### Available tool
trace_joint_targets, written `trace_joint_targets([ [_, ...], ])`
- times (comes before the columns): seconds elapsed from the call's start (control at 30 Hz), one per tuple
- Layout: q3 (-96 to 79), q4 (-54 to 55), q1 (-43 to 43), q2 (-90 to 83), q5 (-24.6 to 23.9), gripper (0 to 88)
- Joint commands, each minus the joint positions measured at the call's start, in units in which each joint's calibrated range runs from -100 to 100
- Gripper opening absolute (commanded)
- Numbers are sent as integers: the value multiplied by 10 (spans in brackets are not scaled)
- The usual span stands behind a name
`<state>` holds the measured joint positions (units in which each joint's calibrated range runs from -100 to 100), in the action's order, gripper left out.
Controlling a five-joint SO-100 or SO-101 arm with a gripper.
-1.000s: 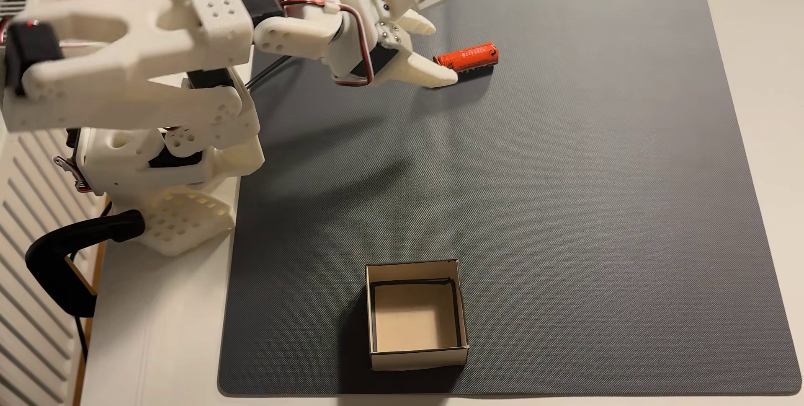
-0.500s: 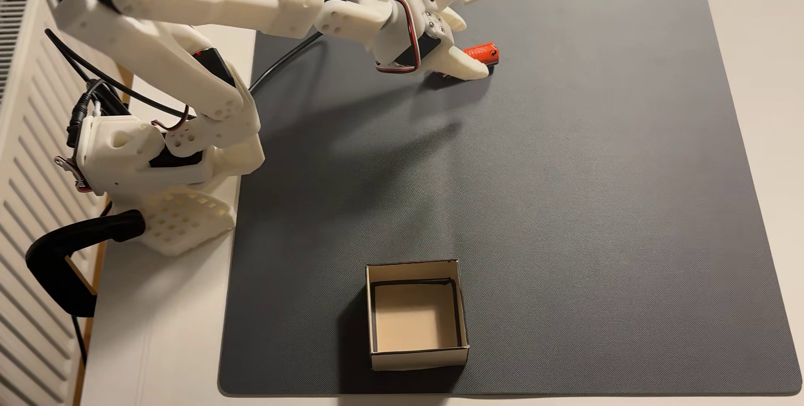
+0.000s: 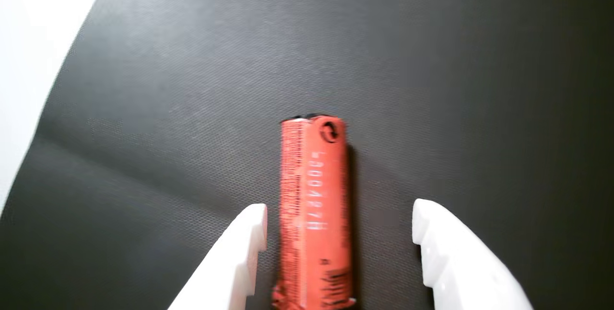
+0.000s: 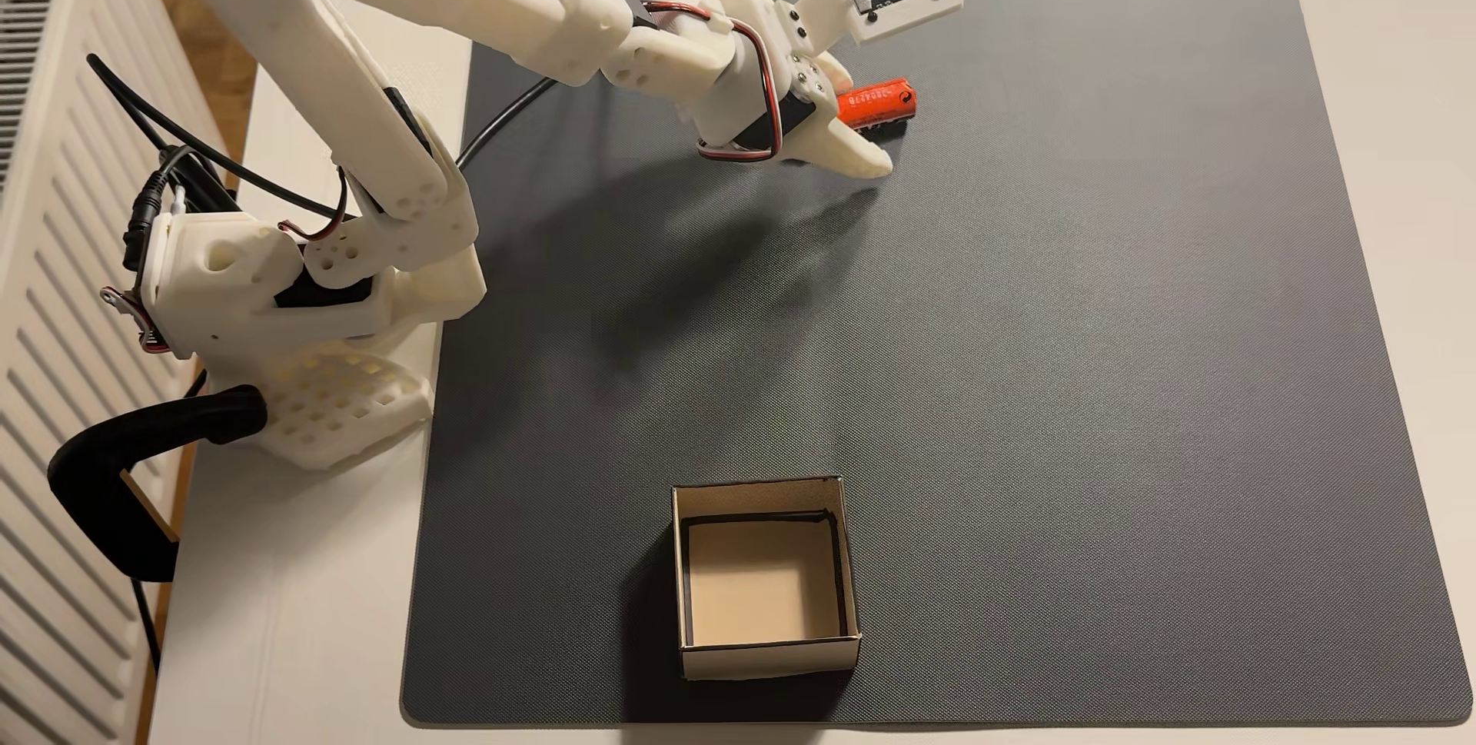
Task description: Pick the red object and place it in the box
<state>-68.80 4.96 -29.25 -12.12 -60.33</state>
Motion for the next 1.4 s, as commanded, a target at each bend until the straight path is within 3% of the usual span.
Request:
trace_joint_targets([
  [0.0,22,31,-12,19,-16,237],
  [0.53,22,96,-16,91,-21,228],
  [0.6,22,96,-16,91,-21,193],
  [0.77,18,95,-13,87,-18,13],
  [1.1,23,94,7,69,11,8],
  [1.2,27,52,13,28,14,8],
  [1.37,63,-104,48,-92,59,8],
])
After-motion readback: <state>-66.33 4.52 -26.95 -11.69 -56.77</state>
